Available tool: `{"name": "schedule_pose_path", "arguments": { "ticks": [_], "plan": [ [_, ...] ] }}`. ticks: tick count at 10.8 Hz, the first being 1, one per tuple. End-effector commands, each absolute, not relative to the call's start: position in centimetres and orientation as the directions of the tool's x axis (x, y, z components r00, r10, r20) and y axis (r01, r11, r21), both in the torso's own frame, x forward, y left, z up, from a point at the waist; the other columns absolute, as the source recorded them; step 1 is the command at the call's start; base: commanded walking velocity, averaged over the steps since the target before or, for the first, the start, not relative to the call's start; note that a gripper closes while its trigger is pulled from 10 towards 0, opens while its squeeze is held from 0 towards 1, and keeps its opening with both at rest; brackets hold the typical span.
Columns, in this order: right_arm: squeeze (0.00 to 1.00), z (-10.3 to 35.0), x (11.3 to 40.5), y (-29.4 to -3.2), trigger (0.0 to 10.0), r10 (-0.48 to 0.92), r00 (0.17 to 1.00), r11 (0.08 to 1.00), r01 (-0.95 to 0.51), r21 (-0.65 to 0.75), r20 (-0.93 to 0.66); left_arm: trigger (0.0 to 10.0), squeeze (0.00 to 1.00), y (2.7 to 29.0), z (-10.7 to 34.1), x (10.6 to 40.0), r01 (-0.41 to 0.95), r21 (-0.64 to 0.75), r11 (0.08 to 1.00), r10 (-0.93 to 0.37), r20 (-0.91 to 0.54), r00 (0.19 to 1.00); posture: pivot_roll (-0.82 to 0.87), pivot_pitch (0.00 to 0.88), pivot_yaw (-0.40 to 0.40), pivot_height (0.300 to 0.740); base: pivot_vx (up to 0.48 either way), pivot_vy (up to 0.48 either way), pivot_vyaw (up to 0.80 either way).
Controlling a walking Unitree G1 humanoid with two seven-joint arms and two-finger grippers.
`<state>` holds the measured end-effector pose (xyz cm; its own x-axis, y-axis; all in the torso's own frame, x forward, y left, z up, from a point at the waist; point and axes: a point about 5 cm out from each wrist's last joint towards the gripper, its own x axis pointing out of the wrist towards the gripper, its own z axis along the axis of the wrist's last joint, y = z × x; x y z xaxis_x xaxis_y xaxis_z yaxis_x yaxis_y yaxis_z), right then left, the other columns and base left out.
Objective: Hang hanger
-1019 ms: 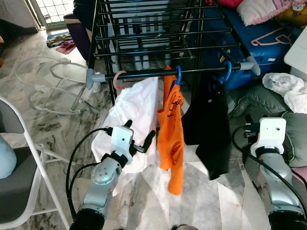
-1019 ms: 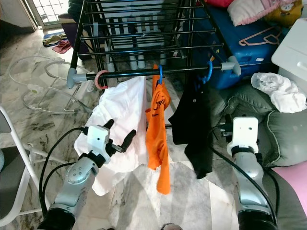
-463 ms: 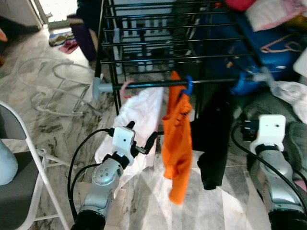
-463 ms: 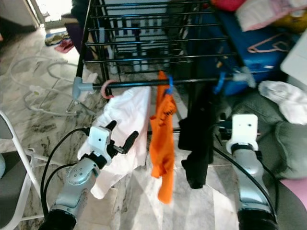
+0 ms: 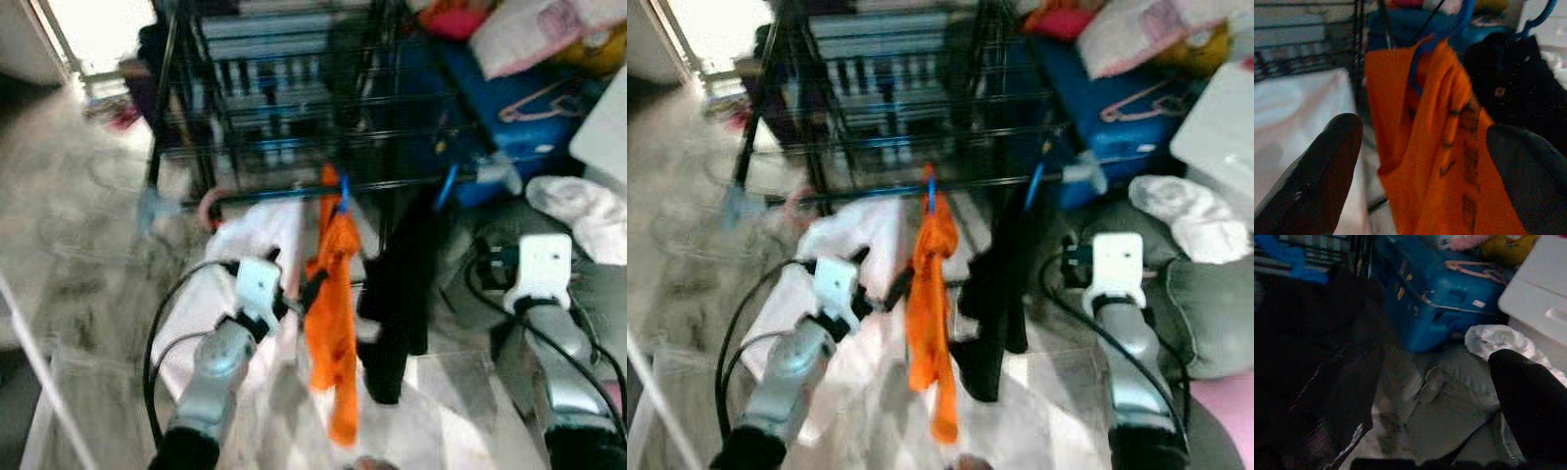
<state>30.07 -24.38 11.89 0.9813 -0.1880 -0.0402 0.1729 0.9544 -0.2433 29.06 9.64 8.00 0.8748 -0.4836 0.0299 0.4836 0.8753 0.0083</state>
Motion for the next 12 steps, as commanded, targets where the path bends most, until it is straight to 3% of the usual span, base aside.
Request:
{"name": "schedule_pose_path", "arguments": {
  "ticks": [1, 2, 3, 7, 12],
  "plan": [
    [0.58, 11.8, 30.3, -23.4, 10.0, -0.15, 0.987, 0.965, 0.134, -0.225, -0.055, 10.0, 0.0, 10.4, 7.7, 29.0, 0.47, 0.014, 0.883, -0.47, 0.011, 0.883, -0.27, 0.088, 0.021, 0.74, 0.0, 0.0, 0.0],
    [0.08, 11.8, 30.5, -22.9, 10.0, -0.135, 0.989, 0.968, 0.119, -0.223, -0.059, 10.0, 0.0, 10.4, 7.6, 28.8, 0.467, 0.017, 0.884, -0.467, 0.007, 0.884, -0.27, 0.092, 0.02, 0.74, 0.0, 0.0, 0.0],
    [0.0, 12.0, 30.8, -22.6, 10.0, -0.126, 0.99, 0.969, 0.111, -0.219, -0.056, 10.0, 0.0, 10.5, 7.6, 28.8, 0.466, 0.019, 0.884, -0.466, 0.005, 0.885, -0.26, 0.094, 0.022, 0.74, 0.0, 0.0, 0.0],
    [0.0, 11.8, 33.4, -18.8, 10.0, -0.021, 0.994, 0.982, 0.0, -0.187, -0.108, 10.0, 0.0, 10.7, 7.5, 28.8, 0.471, 0.037, 0.882, -0.471, -0.013, 0.882, -0.25, 0.101, 0.032, 0.74, 0.0, 0.0, 0.0],
    [0.0, 9.3, 34.7, -18.2, 10.0, -0.022, 0.958, 0.995, -0.006, -0.096, -0.287, 10.0, 0.0, 10.4, 7.1, 28.6, 0.482, 0.039, 0.875, -0.481, -0.034, 0.876, -0.25, 0.1, 0.029, 0.74, 0.0, 0.0, 0.0]
  ]
}}
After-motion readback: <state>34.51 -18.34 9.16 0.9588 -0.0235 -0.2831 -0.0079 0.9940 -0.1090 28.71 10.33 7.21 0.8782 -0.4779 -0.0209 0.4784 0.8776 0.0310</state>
